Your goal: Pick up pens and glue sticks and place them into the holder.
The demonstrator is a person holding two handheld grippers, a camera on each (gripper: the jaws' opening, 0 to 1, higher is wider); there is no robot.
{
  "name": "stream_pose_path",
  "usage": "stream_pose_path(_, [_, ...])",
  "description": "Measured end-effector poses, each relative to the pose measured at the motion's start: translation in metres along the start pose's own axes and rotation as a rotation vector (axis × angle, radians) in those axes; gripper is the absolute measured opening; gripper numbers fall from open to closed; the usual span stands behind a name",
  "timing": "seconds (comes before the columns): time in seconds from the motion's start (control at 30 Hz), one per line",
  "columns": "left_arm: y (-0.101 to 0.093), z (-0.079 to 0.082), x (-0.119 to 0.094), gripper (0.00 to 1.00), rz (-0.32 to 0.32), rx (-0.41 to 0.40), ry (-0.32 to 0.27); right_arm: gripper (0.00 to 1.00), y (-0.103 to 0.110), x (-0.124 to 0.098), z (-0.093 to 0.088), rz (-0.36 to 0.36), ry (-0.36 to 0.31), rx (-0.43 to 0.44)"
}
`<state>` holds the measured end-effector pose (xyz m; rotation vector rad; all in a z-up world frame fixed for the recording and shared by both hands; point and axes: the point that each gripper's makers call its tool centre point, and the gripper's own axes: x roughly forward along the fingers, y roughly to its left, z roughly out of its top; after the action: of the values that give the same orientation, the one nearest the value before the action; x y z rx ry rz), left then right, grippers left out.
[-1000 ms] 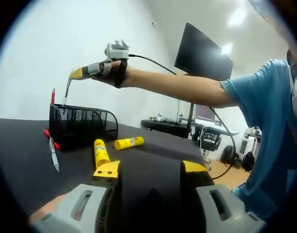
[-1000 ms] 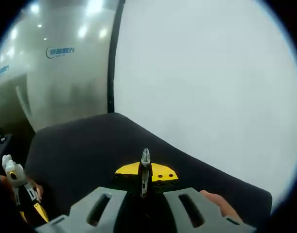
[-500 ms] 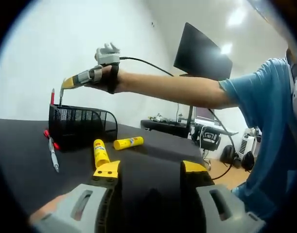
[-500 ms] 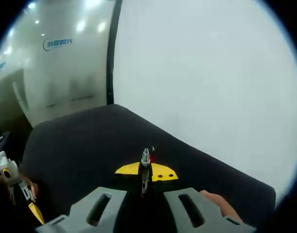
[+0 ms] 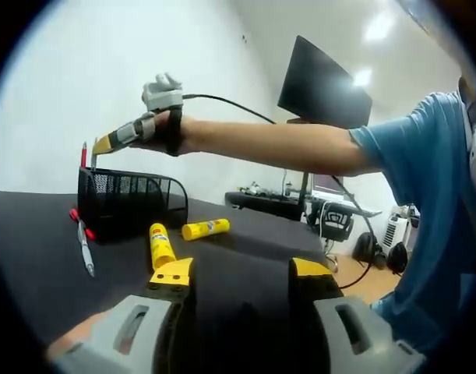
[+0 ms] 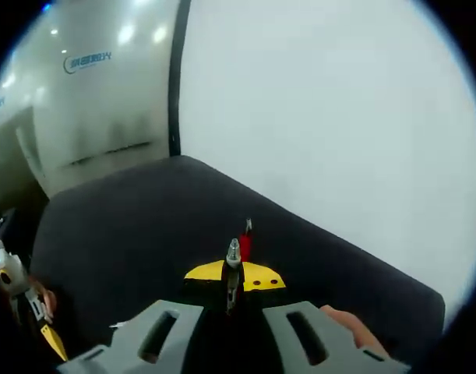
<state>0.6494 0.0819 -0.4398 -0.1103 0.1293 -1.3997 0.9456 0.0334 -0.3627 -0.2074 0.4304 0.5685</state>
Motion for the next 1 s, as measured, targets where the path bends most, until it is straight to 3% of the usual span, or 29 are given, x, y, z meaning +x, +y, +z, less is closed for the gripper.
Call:
stream_pose_path(0.67, [0.0, 0.0, 0.0, 0.45, -0.003, -0.001, 0.0, 0.04, 0.001, 0.007, 0.0, 0.006, 0.002, 0.023])
stream_pose_path(0.8, [0.0, 0.0, 0.0, 0.45, -0.003, 0.0, 0.0, 0.12, 0.0, 0.003, 0.011, 0.008, -0.06, 0.021])
stream_pose_path(1.0, [0.0, 0.0, 0.0, 0.45, -0.002, 0.0, 0.001, 0.11, -0.004, -0.005, 0.017, -0.015, -0.077, -0.001])
